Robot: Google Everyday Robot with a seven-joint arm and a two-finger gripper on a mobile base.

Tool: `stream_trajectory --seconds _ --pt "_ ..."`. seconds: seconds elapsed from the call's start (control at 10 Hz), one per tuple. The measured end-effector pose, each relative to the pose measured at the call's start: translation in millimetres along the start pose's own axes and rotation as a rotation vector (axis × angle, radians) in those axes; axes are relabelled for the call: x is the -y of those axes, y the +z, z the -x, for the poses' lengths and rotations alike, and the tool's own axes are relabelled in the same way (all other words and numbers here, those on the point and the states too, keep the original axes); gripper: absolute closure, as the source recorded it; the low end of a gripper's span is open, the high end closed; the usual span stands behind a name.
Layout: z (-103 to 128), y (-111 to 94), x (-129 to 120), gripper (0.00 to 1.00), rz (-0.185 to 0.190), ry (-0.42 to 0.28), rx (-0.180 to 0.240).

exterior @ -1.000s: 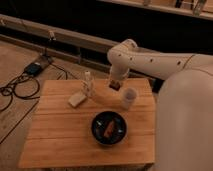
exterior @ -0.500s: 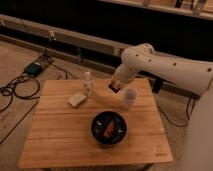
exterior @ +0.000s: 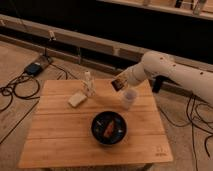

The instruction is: Place the eraser in the ceramic cup

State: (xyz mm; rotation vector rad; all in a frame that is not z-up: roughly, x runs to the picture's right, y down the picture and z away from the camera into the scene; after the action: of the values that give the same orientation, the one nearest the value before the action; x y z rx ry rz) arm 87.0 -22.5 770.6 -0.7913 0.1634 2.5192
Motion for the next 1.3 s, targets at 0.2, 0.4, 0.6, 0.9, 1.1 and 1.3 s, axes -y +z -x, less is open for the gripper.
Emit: stream_trajectory --seconds 0.2,0.4,0.6,0.9,1.1,1.3 --pt "-3 10 2 1.0 0.05 0.045 -0.07" --pt "3 15 13 1.0 0.073 0.103 -0.103" --pt "9 16 25 1.0 0.105 0.174 -0.122" --pt "11 14 36 1.0 0.145 0.232 -0.132" --pt "3 19 40 1.0 0.158 0.24 -0.144" --pt "-6 21 46 1.0 0.169 0.25 -0.153"
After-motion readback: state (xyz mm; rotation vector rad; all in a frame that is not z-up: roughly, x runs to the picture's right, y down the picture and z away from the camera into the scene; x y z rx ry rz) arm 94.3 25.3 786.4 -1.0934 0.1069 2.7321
